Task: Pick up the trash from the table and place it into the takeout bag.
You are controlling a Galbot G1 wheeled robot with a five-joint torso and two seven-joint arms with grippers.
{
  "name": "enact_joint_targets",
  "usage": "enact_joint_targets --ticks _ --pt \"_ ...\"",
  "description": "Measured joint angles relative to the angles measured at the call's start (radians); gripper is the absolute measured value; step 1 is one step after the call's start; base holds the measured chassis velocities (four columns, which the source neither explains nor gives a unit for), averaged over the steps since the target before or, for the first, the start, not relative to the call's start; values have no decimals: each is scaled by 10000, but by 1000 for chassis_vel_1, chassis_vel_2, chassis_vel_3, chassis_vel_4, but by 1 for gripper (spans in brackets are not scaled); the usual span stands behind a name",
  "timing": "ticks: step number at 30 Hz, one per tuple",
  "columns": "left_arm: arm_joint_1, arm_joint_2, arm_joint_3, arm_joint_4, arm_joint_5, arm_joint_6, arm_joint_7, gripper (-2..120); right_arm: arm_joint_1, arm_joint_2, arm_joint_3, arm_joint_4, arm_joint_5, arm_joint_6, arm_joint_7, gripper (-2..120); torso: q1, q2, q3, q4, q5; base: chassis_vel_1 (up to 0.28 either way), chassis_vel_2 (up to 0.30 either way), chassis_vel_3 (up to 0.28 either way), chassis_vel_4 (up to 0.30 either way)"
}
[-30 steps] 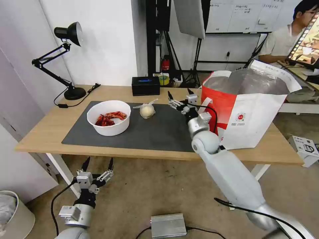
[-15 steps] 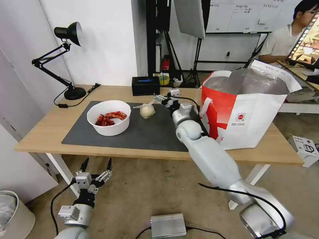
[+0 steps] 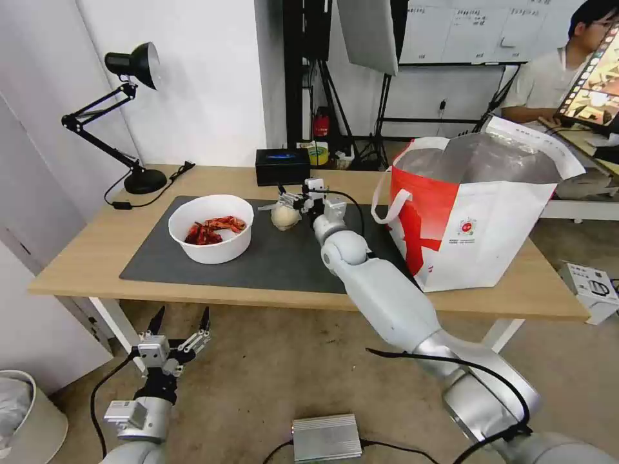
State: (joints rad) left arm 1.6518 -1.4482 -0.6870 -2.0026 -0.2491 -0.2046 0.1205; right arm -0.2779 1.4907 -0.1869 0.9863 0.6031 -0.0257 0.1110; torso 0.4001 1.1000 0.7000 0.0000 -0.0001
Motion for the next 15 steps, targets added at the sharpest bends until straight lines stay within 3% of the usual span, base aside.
enact_joint_targets --ticks 8,15 --pt "81 -52 8 9 69 -103 8 100 313 169 -117 -600 98 -1185 42 100 -1 0 0 -1 0 0 0 0 0" --pt "47 -70 30 14 116 -104 12 100 579 386 -149 -1181 50 -1540 -206 100 -1 0 0 -1 1 0 0 0 0"
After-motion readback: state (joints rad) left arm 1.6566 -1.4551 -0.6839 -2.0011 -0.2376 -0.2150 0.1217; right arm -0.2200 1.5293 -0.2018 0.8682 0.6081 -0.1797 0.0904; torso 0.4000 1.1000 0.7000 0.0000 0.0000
